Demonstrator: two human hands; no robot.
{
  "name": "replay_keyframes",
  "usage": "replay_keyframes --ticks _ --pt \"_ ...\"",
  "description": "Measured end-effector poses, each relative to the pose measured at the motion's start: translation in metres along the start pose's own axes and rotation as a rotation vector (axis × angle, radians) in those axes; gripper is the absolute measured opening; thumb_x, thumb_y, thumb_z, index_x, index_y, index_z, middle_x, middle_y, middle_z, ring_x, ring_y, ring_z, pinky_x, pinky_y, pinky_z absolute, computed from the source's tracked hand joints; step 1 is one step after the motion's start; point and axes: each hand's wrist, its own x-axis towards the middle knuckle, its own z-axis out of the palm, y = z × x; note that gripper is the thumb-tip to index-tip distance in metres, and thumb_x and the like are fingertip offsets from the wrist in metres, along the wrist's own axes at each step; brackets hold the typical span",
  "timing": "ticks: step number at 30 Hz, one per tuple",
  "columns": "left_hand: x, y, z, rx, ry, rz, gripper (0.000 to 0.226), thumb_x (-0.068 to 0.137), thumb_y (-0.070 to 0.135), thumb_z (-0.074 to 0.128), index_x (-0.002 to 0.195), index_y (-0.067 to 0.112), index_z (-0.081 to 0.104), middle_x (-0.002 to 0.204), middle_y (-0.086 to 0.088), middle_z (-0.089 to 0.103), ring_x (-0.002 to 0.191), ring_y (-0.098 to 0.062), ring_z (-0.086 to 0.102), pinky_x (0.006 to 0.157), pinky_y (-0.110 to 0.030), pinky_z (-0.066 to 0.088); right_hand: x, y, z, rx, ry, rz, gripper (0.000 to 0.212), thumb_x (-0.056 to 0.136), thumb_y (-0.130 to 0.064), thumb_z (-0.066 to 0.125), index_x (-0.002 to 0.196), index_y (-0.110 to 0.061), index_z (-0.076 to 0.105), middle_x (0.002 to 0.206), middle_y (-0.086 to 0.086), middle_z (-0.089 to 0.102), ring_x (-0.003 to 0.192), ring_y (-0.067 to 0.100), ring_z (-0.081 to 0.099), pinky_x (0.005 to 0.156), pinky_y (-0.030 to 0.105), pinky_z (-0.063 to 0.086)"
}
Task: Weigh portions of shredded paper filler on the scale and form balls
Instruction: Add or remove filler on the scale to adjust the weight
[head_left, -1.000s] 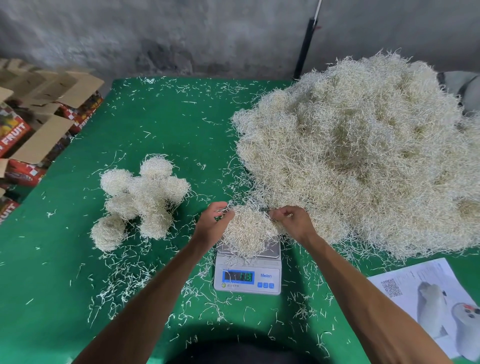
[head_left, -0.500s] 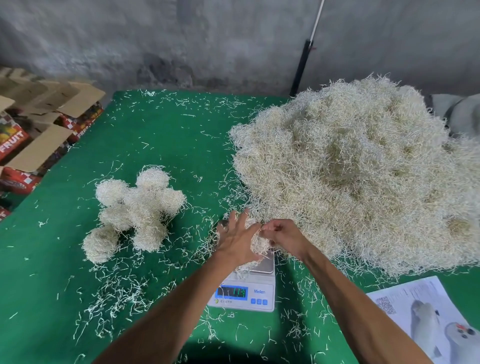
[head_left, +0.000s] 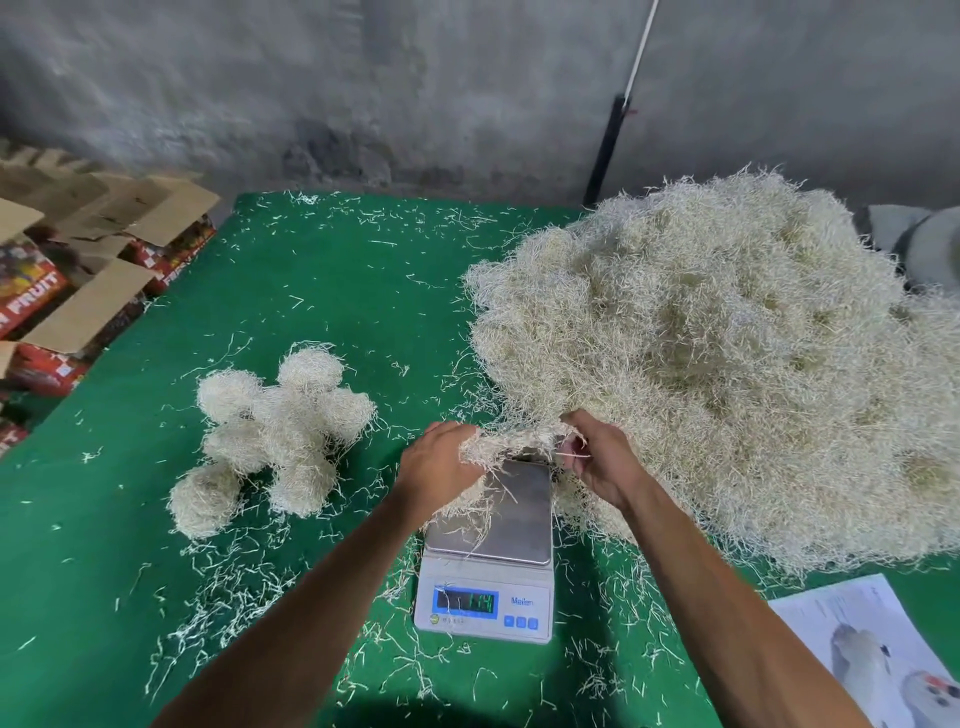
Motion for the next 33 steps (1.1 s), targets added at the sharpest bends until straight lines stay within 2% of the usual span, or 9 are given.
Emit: replay_keyframes --ticks 3,7,10,13,17,20,24,28,33 --pt "0.004 -0.003 -0.009 -0.214 0.032 -0.183 0.071 0.081 0.047 0.077 0.144 0.026 0.050 0.098 0.002 0.074 0.066 0.004 0.062 0.063 -0.022 0.055 0.003 0.008 0.003 0.042 -0.037 0.017 0.045 0.086 -0.008 0.074 0.124 0.008 0.056 0.074 0.015 0.063 0.059 0.022 0.065 0.055 0.027 0.060" --pt "0.011 0.000 -0.020 -0.373 0.072 -0.226 0.072 0.083 0.042 0.079 0.144 0.017 0.050 0.038 0.010 0.047 0.026 0.000 0.031 0.030 -0.011 0.024 0.002 0.015 0.015 -0.357 -0.123 -0.043 0.077 0.078 -0.050 0.082 0.133 0.000 0.062 0.119 0.018 0.072 0.099 0.025 0.069 0.080 0.029 0.059" --pt "0.014 0.008 -0.022 -0.297 0.057 -0.171 0.070 0.083 0.044 0.078 0.143 0.020 0.051 0.049 0.007 0.051 0.026 0.001 0.032 0.030 -0.011 0.023 0.001 0.021 0.022 -0.722 -0.239 -0.049 0.094 0.080 -0.078 0.071 0.134 -0.002 0.061 0.130 0.027 0.061 0.114 0.046 0.062 0.095 0.041 0.054" --pt "0.014 0.005 -0.022 -0.250 0.055 -0.160 0.068 0.083 0.047 0.076 0.142 0.022 0.051 0.070 0.002 0.064 0.037 0.007 0.046 0.043 -0.015 0.041 0.001 0.017 0.020 -0.752 -0.312 -0.089 0.086 0.081 -0.071 0.076 0.089 0.011 0.054 0.080 0.017 0.070 0.056 0.029 0.059 0.078 0.030 0.054" --pt "0.008 -0.019 -0.021 -0.179 0.013 -0.146 0.065 0.085 0.043 0.075 0.142 0.023 0.052 0.152 -0.005 0.046 0.086 -0.020 0.072 0.090 -0.046 0.057 0.003 0.009 0.016 -0.755 -0.298 -0.051 0.064 0.080 -0.068 0.079 0.058 -0.021 0.041 0.125 0.033 0.064 0.062 0.036 0.061 0.101 0.041 0.054" --pt "0.009 -0.035 -0.019 -0.218 0.051 -0.191 0.062 0.085 0.036 0.077 0.140 0.021 0.054 0.141 -0.005 0.057 0.050 -0.003 0.052 0.056 -0.021 0.052 0.004 0.008 0.021 -0.744 -0.289 -0.066 0.065 0.079 -0.067 0.081 0.056 -0.023 0.039 0.061 0.013 0.050 0.056 0.027 0.036 0.111 0.047 0.048" --pt "0.012 -0.053 -0.024 -0.277 0.083 -0.260 0.059 0.085 0.026 0.079 0.137 0.010 0.057 0.103 -0.015 0.071 0.042 -0.003 0.037 0.039 -0.018 0.034 0.005 0.007 0.025 -0.695 -0.266 -0.094 0.076 0.077 -0.067 0.083 0.067 -0.001 0.047 0.117 0.042 0.059 0.118 0.061 0.050 0.092 0.024 0.055" --pt "0.020 -0.045 -0.037 -0.133 0.105 -0.241 0.054 0.087 0.020 0.075 0.136 0.012 0.056 0.118 -0.018 0.067 0.074 -0.020 0.067 0.059 -0.029 0.055 0.000 -0.002 0.038 -0.640 -0.200 -0.188 0.062 0.076 -0.058 0.087 0.057 -0.020 0.042 0.056 0.005 0.042 0.048 0.025 0.039 0.097 0.053 0.052" --pt "0.016 -0.080 -0.054 -0.017 0.161 -0.303 0.039 0.091 0.015 0.065 0.129 0.004 0.059 0.119 -0.014 0.062 0.092 -0.022 0.061 0.065 -0.026 0.051 -0.011 -0.024 0.028 -0.527 -0.147 -0.286 0.036 0.084 -0.044 0.082 0.062 -0.019 0.067 0.064 0.000 0.061 0.050 0.014 0.053 0.063 0.023 0.050"
